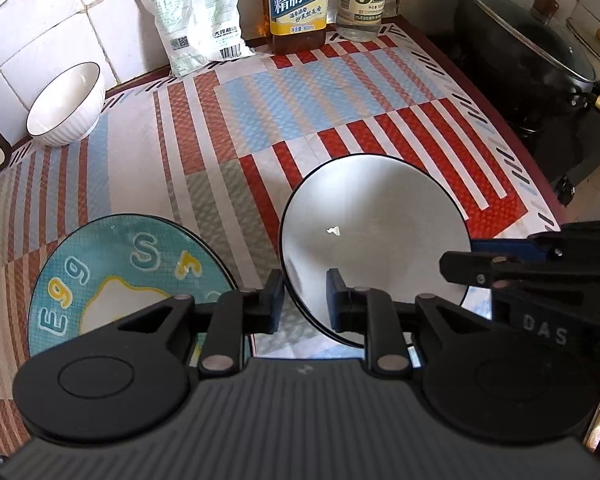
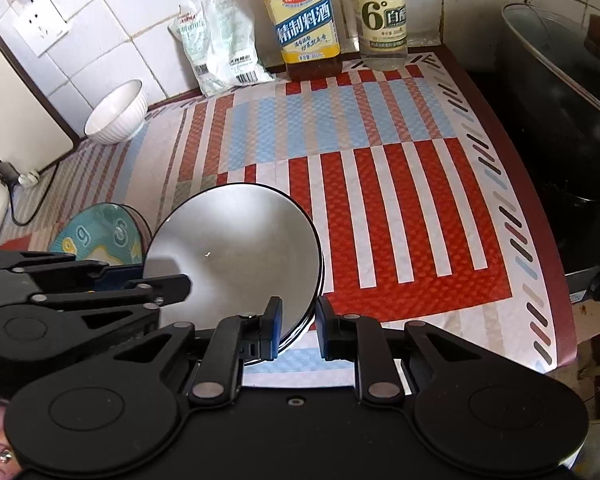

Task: Organize plates and bowls
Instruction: 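Lower the bowl into the first bowl and open both grippers, then move both grippers to the white bowl below the wall socket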

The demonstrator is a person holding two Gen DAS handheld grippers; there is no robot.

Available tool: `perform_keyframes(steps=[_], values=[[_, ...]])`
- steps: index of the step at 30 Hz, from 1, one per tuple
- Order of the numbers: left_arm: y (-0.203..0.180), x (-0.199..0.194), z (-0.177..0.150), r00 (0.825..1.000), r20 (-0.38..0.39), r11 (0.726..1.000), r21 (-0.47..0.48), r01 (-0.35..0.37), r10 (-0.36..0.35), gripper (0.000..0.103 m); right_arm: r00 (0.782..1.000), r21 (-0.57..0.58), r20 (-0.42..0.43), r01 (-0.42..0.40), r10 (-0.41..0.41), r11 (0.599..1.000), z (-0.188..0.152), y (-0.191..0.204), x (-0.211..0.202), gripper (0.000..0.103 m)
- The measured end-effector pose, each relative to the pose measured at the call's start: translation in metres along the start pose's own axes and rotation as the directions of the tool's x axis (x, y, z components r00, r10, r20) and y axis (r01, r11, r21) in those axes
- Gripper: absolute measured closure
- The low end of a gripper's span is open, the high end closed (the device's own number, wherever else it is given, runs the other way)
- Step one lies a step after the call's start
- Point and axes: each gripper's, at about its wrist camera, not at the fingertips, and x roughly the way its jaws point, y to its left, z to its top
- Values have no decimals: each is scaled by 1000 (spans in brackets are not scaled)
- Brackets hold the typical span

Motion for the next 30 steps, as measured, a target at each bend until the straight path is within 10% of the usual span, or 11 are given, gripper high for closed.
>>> perform_keyframes(steps=[30], values=[[85, -150, -38, 981, 180, 996, -33, 81, -74, 74, 970, -344, 206, -54, 131, 937, -23, 100, -114, 47]])
